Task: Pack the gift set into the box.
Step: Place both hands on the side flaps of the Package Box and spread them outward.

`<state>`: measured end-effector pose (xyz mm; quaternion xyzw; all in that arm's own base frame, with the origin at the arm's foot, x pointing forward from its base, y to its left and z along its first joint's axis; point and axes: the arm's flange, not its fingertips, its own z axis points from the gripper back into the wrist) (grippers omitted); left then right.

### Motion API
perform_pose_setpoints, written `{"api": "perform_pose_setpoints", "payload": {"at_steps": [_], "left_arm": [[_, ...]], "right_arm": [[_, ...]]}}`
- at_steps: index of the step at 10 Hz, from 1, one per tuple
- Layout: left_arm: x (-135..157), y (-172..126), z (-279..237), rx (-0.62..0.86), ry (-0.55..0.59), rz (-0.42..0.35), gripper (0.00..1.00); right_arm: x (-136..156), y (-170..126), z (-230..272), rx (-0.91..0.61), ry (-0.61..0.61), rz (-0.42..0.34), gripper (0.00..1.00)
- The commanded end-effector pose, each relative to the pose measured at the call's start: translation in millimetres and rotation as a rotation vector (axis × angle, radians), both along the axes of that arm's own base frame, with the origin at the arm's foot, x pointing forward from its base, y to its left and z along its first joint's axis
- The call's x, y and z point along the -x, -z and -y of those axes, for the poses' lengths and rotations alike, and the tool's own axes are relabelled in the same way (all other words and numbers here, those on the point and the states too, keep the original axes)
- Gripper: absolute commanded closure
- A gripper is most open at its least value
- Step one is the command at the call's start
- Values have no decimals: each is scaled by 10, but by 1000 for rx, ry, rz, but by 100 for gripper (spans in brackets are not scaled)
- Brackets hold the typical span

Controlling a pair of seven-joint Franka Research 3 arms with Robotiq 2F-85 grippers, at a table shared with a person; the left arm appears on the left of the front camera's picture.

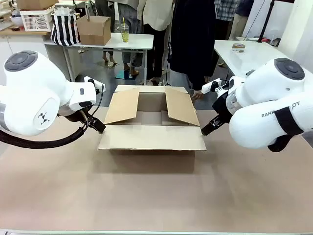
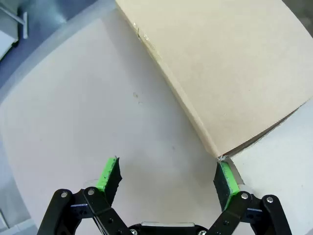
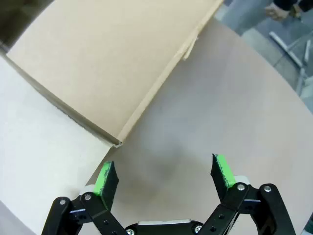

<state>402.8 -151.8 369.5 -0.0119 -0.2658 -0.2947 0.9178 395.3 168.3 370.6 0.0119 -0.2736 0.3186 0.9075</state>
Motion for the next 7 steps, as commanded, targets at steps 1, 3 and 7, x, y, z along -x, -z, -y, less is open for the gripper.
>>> {"api": "perform_pose_setpoints", "payload": {"at_steps": [1,3,7], "left_arm": [[-4,-9,1,2,0,4,0],[-4,-9,1,2,0,4,0],[-4,-9,1,2,0,4,0]], "right_arm": [[0,-3,-1,0,0,1,0],[0,-3,-1,0,0,1,0],[0,-3,-1,0,0,1,0]]}}
